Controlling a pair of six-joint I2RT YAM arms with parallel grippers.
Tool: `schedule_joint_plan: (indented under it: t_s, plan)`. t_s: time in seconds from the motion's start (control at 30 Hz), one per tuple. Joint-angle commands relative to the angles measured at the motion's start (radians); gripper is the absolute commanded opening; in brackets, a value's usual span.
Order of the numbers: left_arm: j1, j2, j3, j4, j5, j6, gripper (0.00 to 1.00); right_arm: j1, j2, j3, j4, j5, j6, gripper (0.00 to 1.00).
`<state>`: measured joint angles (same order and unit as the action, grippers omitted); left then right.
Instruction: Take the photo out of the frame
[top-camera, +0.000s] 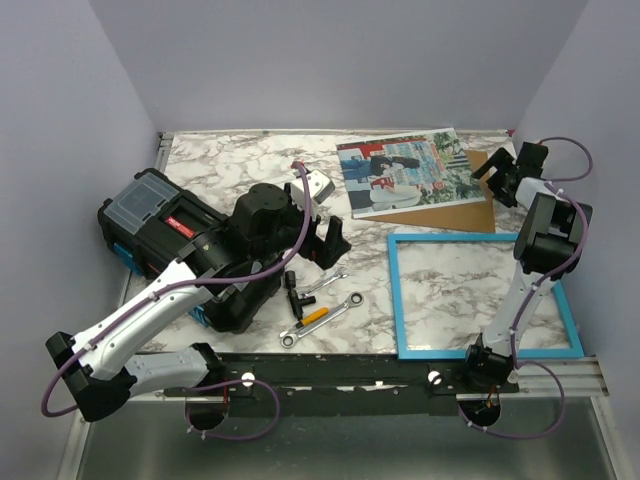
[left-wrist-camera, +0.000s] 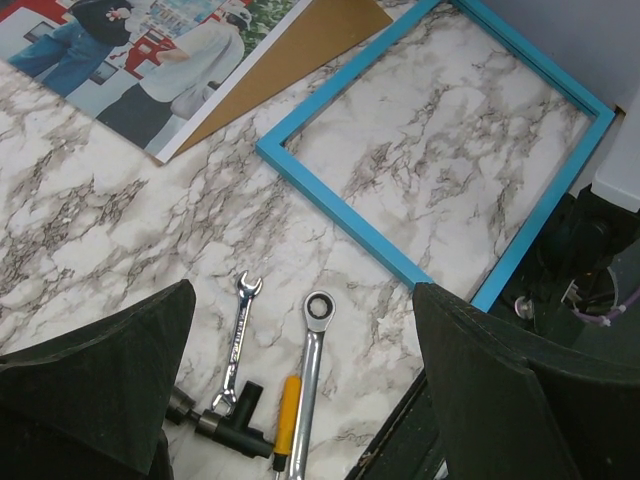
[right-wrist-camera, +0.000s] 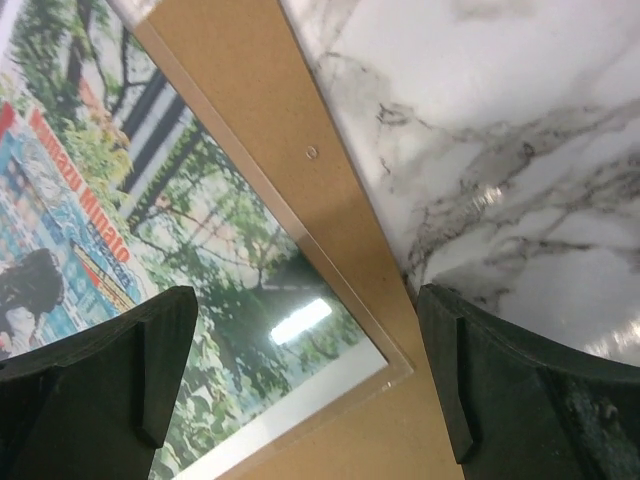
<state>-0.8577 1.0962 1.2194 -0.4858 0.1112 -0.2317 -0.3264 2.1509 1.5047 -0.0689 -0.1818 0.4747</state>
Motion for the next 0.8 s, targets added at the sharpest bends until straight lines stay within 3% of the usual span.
schedule_joint_plan:
  t_s: [0.0,0.17,0.37,0.57,0.77]
  plan:
    - [-0.003,-0.005,-0.012,0.032,-0.008,0.006,0.94,0.018,-0.061,0.004,-0.145,0.135,0.012,1.0]
    - [-0.003,-0.03,-0.014,0.039,0.02,-0.006,0.94,0.06,-0.219,-0.093,-0.242,0.298,0.04,1.0]
    - [-0.003,-0.062,-0.018,0.051,0.052,-0.021,0.94,0.09,-0.354,-0.264,-0.267,0.292,0.125,1.0]
    - [-0.003,-0.064,-0.021,0.059,0.075,-0.036,0.94,0.115,-0.361,-0.292,-0.321,0.241,0.264,1.0]
    - [-0.003,-0.061,-0.022,0.053,0.058,-0.033,0.94,0.13,-0.296,-0.229,-0.421,0.401,0.403,1.0]
